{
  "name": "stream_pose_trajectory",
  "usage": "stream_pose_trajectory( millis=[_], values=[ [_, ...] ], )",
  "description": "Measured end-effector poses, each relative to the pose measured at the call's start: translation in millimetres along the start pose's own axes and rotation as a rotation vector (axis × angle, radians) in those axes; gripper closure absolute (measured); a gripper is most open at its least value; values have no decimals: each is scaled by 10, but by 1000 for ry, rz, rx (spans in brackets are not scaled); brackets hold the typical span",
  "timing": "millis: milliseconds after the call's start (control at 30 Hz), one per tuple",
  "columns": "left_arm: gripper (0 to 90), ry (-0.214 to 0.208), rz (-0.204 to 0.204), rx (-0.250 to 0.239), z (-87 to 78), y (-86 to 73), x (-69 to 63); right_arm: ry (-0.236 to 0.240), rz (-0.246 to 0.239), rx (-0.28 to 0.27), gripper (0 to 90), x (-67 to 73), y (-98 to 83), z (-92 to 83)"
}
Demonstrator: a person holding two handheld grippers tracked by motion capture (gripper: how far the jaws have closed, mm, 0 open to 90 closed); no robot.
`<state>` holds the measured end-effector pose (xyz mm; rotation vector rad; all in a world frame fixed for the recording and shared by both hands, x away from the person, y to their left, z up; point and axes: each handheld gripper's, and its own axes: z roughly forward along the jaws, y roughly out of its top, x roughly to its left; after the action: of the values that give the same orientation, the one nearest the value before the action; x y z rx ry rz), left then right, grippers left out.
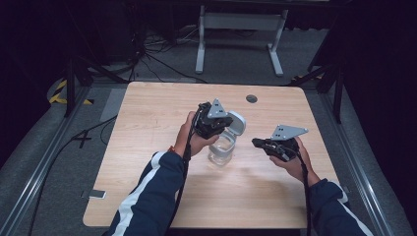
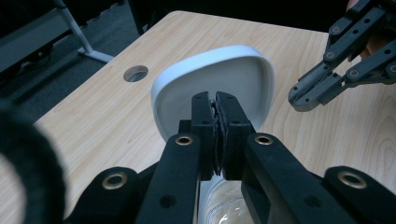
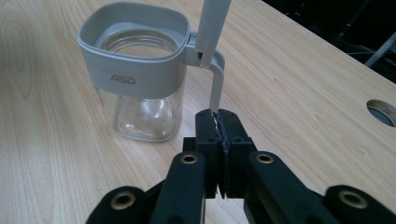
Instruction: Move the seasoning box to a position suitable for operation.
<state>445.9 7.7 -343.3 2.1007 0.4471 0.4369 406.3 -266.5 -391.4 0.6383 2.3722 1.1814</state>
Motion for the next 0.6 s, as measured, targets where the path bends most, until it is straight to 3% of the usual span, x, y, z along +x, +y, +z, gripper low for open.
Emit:
stream_pose_trajectory(
  millis=[433, 600],
  values=[
    [845, 9, 10, 19, -151, -139, 6, 2, -6, 24, 811, 7, -16, -45],
    [831, 16, 33, 49, -216, -230, -4, -5, -4, 33, 767, 9, -33, -89]
  ],
)
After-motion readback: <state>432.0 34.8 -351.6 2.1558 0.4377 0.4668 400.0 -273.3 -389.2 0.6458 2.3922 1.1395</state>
